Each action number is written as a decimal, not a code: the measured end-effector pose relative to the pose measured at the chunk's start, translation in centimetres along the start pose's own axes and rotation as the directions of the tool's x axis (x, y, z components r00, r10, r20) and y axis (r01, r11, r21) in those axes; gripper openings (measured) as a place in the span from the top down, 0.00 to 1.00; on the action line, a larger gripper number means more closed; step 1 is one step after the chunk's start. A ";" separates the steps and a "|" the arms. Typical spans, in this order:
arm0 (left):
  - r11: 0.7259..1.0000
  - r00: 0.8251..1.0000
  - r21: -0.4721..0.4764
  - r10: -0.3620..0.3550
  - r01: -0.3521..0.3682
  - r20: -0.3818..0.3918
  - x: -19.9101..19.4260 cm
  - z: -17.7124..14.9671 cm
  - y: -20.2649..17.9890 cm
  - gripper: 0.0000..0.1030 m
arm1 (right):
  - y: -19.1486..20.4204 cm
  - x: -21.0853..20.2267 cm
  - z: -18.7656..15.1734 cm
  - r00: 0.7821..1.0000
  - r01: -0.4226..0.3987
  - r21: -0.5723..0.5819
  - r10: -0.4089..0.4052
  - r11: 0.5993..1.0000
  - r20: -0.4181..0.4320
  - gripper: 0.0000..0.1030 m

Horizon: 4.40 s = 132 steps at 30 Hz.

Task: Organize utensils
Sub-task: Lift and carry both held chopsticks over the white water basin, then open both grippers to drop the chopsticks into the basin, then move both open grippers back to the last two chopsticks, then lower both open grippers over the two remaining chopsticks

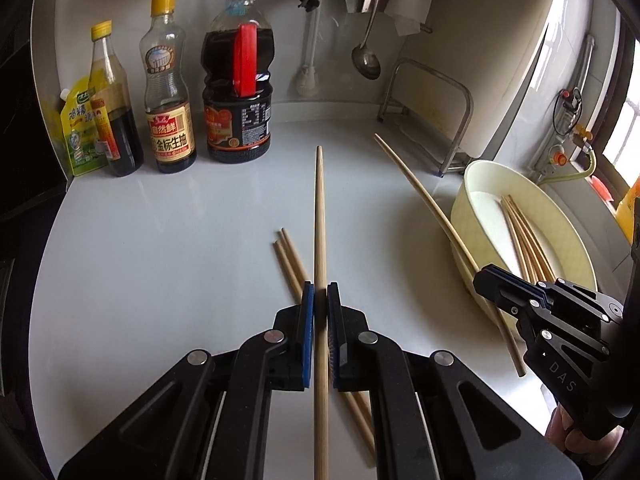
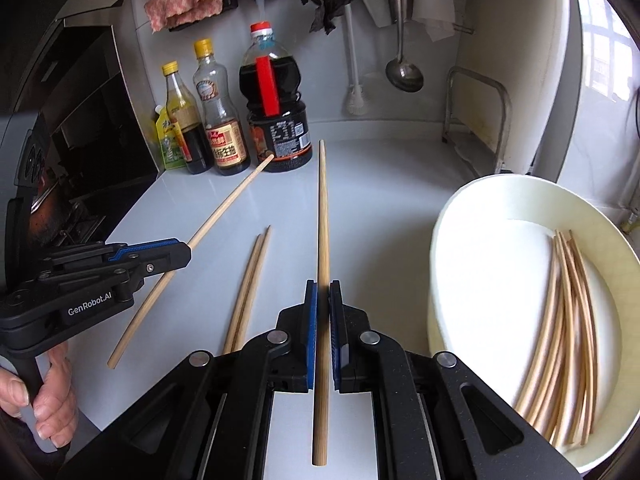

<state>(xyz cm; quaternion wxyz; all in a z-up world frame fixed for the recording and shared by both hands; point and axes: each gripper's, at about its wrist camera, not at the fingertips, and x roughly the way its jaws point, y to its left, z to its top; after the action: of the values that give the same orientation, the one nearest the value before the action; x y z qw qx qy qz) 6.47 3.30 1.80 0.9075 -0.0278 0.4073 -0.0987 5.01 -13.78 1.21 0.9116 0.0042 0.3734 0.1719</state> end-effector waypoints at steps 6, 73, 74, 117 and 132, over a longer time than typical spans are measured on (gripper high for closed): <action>0.995 0.997 0.070 -0.071 0.069 0.022 -0.5 3.2 -4.2 0.93 | -5.0 -3.5 0.6 0.995 0.072 0.113 -0.079 0.991 0.058 0.94; 0.987 1.000 0.159 0.006 -0.010 0.024 0.5 4.0 -9.1 0.29 | -9.9 -6.3 -0.3 0.984 0.164 0.223 -0.175 0.961 0.030 0.65; 0.988 0.999 0.155 0.015 -0.019 0.028 0.3 3.9 -8.7 0.29 | -9.5 -6.1 -0.2 0.985 0.160 0.213 -0.170 0.964 0.028 0.65; 0.960 0.963 -0.086 0.269 -0.265 0.034 -0.7 -4.2 7.5 0.07 | 5.5 6.2 -2.2 0.985 -0.029 -0.092 0.013 0.995 -0.173 0.52; 0.957 0.961 -0.093 0.273 -0.275 -0.028 1.5 -4.4 7.3 0.06 | 6.0 8.4 -3.2 0.973 -0.019 -0.127 -0.011 0.992 -0.232 0.52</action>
<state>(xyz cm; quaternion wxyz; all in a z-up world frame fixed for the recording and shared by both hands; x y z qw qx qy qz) 5.29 10.23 -3.23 0.9069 -0.0139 0.4184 0.0475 6.55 -5.91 -5.99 0.8597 -0.0738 0.4655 0.1968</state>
